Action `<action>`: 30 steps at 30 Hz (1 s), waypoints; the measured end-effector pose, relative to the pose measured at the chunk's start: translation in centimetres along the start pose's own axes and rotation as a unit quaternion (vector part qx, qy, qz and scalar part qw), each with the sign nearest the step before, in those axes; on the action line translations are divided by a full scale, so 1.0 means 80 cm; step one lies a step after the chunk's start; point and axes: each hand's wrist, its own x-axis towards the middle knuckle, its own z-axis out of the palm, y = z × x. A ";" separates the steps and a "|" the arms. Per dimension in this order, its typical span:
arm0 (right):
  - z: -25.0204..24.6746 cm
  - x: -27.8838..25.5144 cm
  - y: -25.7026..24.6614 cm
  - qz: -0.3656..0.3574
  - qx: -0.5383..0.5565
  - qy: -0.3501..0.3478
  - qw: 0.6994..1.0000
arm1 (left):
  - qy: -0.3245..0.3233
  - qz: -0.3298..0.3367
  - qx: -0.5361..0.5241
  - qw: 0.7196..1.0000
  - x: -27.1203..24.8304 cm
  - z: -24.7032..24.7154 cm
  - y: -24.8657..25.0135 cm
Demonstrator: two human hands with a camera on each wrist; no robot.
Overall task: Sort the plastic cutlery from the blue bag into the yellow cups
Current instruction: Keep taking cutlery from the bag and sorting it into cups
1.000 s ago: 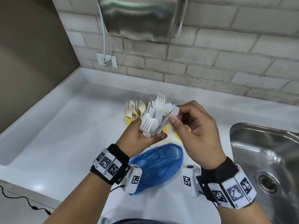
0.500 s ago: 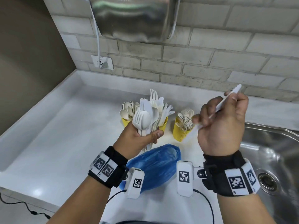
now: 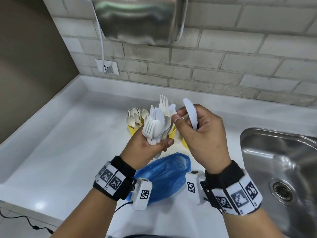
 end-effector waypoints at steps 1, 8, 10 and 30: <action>0.001 -0.001 0.000 -0.007 -0.008 0.007 1.000 | 0.000 -0.001 0.002 1.000 0.000 0.000 -0.001; 0.004 0.000 -0.003 -0.023 -0.015 0.024 0.999 | 0.001 0.004 0.010 1.000 0.000 -0.001 -0.004; 0.001 0.003 -0.008 -0.021 0.038 0.041 0.998 | -0.001 0.005 0.014 1.000 -0.001 -0.001 -0.004; 0.000 0.005 0.016 0.046 0.157 0.028 0.986 | 0.033 0.076 0.080 0.993 0.001 0.007 0.017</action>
